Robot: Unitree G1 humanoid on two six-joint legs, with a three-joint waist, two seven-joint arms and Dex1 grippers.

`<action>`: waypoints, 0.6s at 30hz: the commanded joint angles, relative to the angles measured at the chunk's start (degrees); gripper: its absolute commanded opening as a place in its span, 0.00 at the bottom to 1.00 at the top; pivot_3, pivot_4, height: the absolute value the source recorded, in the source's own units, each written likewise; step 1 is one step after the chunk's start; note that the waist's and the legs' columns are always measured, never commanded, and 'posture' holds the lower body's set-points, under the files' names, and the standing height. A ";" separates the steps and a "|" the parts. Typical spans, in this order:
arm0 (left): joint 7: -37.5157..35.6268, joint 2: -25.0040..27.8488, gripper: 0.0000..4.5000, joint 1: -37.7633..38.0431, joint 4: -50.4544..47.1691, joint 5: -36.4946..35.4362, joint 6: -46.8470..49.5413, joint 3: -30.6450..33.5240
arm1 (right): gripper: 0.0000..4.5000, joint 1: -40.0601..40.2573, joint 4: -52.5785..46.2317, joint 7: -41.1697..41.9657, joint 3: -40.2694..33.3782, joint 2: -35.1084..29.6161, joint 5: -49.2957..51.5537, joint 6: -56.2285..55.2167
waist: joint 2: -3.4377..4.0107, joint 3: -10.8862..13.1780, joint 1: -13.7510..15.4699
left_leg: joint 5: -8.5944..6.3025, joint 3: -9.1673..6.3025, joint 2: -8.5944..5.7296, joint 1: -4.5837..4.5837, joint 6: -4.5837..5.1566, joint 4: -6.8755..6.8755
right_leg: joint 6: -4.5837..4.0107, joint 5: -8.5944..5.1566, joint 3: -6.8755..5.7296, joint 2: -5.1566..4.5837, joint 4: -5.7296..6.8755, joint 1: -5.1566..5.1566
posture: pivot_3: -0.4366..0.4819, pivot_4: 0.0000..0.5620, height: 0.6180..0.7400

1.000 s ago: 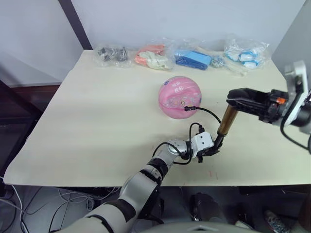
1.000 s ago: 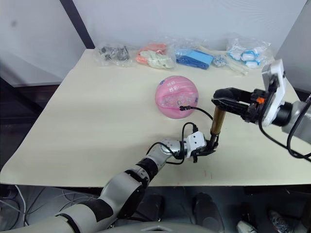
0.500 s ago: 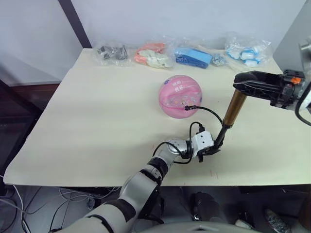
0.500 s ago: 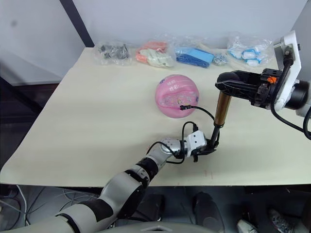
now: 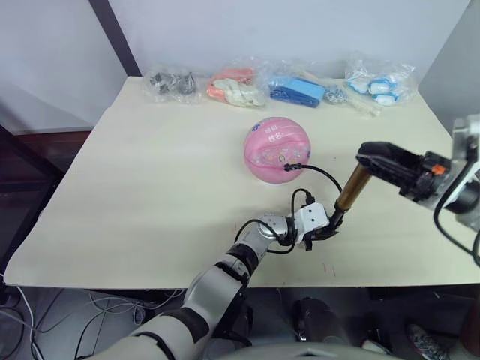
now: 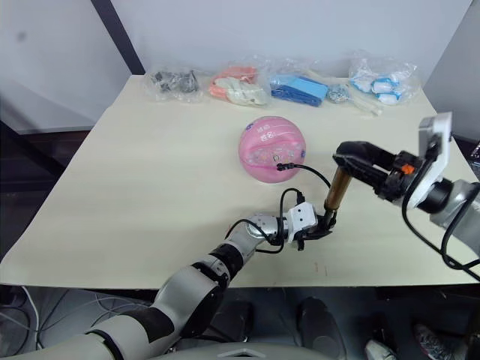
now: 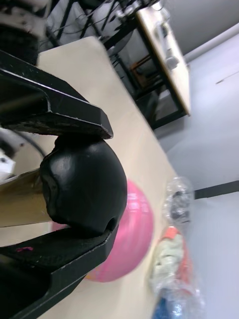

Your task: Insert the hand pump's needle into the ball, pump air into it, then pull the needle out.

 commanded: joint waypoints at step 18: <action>-0.79 0.95 0.25 2.34 3.73 2.47 2.74 -1.59 | 0.45 2.89 2.30 3.17 4.27 3.39 -9.20 -5.05 | 0.04 -0.20 -0.11 | -0.02 0.00 0.05 0.74 -0.02 -0.25 | 0.03 -0.05 0.05 0.06 -0.27 0.73 | 0.48 0.27 1.00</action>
